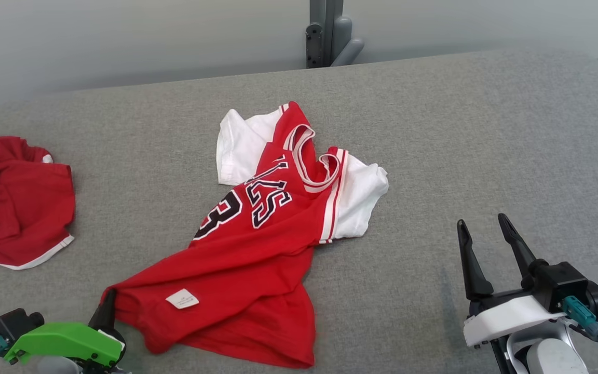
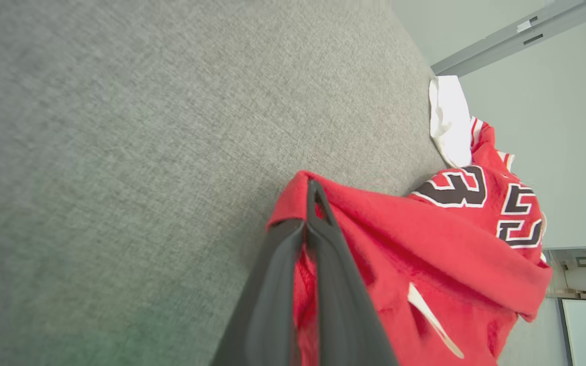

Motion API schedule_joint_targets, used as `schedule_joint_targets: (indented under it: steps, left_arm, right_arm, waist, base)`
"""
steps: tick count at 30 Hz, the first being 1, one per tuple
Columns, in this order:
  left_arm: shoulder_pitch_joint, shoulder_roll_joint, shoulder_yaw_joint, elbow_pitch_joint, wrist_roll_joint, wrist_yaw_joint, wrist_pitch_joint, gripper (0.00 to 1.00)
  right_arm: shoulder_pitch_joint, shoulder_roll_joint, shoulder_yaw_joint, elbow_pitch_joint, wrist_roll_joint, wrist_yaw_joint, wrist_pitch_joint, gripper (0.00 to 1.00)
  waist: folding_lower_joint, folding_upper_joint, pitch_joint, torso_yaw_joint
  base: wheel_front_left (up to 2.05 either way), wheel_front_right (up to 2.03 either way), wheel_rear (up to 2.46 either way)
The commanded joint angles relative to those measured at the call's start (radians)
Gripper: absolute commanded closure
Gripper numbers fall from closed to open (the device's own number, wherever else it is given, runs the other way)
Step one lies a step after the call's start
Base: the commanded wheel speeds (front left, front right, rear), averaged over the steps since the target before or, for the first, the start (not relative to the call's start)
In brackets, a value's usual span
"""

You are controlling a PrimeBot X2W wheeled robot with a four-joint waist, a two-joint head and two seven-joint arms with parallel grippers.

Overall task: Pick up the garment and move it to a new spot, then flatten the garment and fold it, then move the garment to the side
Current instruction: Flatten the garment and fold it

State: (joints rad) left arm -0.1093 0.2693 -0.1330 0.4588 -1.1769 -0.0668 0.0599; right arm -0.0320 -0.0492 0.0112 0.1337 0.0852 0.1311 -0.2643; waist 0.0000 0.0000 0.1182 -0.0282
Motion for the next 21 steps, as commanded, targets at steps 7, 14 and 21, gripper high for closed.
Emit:
schedule_joint_targets:
  steps: [7, 14, 21]
  left_arm:
    - [0.048, 0.018, 0.009, -0.046, 0.030, 0.003, -0.043, 0.00]
    - [0.164, 0.023, 0.019, -0.188, 0.009, 0.039, -0.031, 0.00]
    - [0.192, -0.023, -0.043, -0.213, 0.020, 0.077, 0.010, 0.00]
  right_arm:
    - [0.030, -0.002, 0.001, 0.005, -0.004, -0.001, 0.000, 0.00]
    - [0.044, -0.002, -0.007, 0.001, 0.001, -0.001, 0.000, 0.00]
    - [0.026, -0.002, 0.010, 0.007, 0.000, -0.001, 0.000, 0.00]
  waist:
    - [0.0000, 0.0000, -0.034, 0.028]
    - [0.0000, 0.0000, -0.041, 0.041]
    - [0.0000, 0.0000, -0.034, 0.041]
  base:
    - [0.00, 0.00, 0.00]
    - [0.00, 0.00, 0.00]
    - [0.00, 0.00, 0.00]
